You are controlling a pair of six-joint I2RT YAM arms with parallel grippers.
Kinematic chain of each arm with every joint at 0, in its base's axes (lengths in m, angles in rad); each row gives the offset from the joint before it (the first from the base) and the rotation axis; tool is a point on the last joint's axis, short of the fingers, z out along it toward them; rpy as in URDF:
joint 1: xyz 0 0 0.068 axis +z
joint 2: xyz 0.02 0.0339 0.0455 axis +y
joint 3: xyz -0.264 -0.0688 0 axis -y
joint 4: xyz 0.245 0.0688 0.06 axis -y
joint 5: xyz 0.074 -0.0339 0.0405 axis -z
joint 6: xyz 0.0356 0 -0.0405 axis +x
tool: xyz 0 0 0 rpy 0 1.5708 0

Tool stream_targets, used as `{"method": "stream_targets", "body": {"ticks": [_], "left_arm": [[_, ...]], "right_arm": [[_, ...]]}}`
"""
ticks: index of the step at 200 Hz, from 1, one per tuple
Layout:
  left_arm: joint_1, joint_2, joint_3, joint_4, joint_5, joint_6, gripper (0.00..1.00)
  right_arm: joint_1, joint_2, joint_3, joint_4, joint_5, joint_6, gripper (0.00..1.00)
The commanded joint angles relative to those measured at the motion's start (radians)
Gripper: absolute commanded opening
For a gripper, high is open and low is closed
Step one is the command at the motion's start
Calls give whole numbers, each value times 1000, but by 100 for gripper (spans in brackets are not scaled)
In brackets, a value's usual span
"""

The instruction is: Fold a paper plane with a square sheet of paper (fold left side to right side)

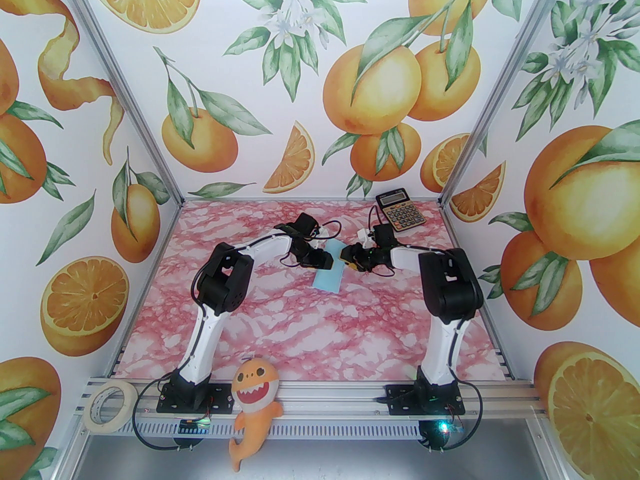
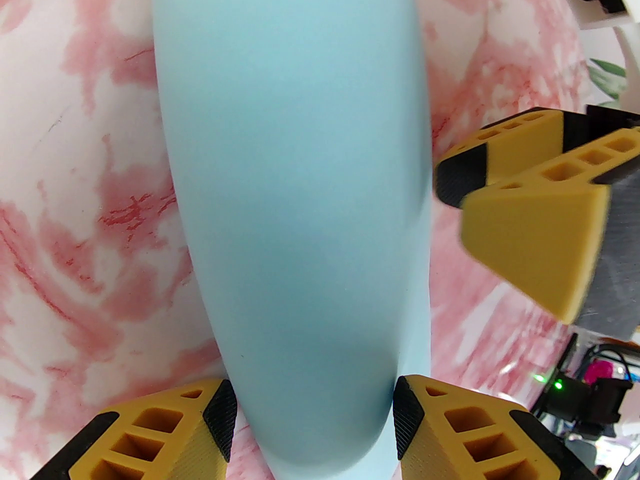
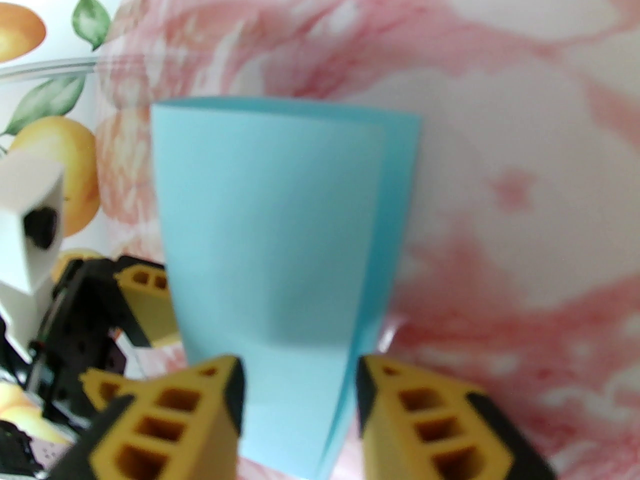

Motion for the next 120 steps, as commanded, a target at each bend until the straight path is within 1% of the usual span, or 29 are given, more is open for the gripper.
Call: {"method": "stream_targets", "body": {"ticks": [1,31,71,120], "left_arm": [[-23,64,14,8,-36,-3,58],[-26,79,28,2,-33,-16,58],[-32,99,58,-37,-74,-21,58],[-45,125,88,-76,-96,-19,58]], "right_arm": [[-16,-68,-24,-1,50,-2,49],[-18,-108,-48,17,71,19,49],[-17,-146,-80,51,104,57,49],[-21,-181,-103,83,121,87,48]]}}
